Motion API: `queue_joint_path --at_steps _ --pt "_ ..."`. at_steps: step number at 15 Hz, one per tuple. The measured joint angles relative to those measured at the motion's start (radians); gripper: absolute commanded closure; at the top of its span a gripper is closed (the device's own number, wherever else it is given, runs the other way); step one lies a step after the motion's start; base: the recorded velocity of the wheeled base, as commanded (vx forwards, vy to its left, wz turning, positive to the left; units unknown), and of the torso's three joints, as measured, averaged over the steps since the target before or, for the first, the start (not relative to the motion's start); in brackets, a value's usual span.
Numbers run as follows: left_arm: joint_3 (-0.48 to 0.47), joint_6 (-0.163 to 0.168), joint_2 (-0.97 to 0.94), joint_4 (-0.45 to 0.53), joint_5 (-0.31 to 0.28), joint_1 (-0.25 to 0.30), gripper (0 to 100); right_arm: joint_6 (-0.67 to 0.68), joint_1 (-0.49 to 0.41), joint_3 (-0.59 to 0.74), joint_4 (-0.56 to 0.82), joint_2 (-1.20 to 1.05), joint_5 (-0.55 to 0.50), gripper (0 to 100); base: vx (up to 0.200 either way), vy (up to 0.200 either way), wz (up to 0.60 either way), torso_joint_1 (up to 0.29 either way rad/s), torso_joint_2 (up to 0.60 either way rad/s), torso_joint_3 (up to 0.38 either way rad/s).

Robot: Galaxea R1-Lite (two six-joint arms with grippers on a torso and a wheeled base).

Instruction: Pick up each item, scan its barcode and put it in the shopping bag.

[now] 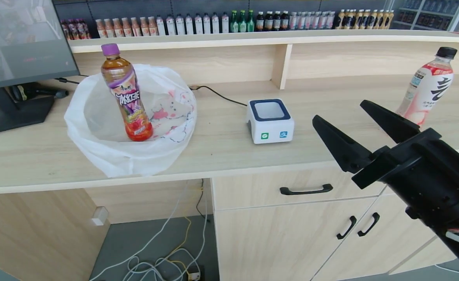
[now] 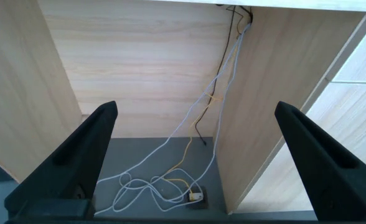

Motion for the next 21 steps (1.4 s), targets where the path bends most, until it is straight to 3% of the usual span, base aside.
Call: queue_joint_path --at_steps 19,21 --pt "0.000 0.000 0.000 0.000 0.000 0.000 0 0.003 -0.039 0.034 0.000 -0.001 -0.002 0 0.000 -0.200 0.00 0.002 0.00 0.002" --pt "0.000 0.000 0.000 -0.001 0.000 0.000 0 0.002 -0.039 0.043 0.001 -0.004 -0.002 0 0.000 0.000 0.00 0.000 0.00 0.000"
